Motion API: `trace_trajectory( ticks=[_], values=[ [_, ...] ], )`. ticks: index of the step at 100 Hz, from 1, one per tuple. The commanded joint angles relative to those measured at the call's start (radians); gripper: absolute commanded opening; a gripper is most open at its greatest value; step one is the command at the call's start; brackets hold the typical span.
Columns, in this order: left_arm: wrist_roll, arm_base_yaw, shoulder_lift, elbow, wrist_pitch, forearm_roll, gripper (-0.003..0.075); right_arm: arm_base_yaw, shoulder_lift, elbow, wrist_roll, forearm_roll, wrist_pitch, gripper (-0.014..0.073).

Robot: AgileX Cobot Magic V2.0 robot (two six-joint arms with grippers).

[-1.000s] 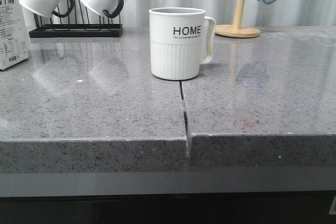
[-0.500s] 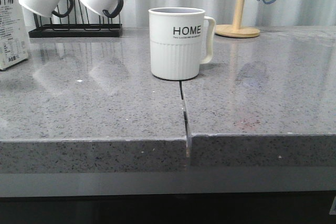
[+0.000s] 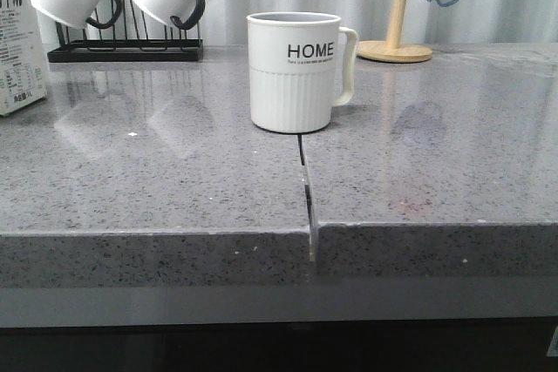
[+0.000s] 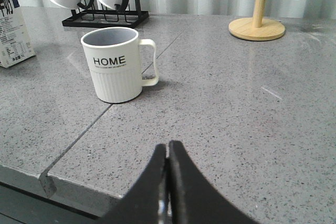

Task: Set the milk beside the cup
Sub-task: 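Close the left gripper around the milk carton and lift it, then carry the milk carton with the left gripper beside the HOME mug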

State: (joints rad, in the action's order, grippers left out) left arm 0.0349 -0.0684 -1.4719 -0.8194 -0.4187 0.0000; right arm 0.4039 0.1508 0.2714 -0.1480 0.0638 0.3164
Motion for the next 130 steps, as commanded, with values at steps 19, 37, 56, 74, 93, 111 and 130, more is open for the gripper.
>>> trace_trajectory(
  ticks=[19,37,56,74,93,111,130],
  values=[
    [0.034,0.003,-0.024,-0.040,-0.178,0.013,0.0495,-0.002,0.009,0.026,0.001,0.000,-0.072,-0.0067],
    [0.036,0.001,-0.016,-0.038,-0.221,0.080,0.0104,-0.002,0.009,0.026,0.001,0.000,-0.072,-0.0067],
    [0.038,-0.067,0.032,-0.032,-0.215,0.107,0.0043,-0.002,0.009,0.026,0.001,0.000,-0.072,-0.0067],
    [0.038,-0.217,0.081,-0.029,-0.199,0.055,0.0043,-0.002,0.009,0.026,0.001,0.000,-0.072,-0.0067],
    [0.028,-0.374,0.074,-0.031,-0.198,-0.103,0.0043,-0.002,0.009,0.026,0.001,0.000,-0.072,-0.0067],
    [0.003,-0.462,0.010,-0.068,-0.216,-0.143,0.0043,-0.002,0.009,0.026,0.001,0.000,-0.072,-0.0067],
    [0.002,-0.500,-0.056,-0.092,-0.245,-0.143,0.0043,-0.002,0.009,0.026,0.001,0.000,-0.072,-0.0067]
  ],
)
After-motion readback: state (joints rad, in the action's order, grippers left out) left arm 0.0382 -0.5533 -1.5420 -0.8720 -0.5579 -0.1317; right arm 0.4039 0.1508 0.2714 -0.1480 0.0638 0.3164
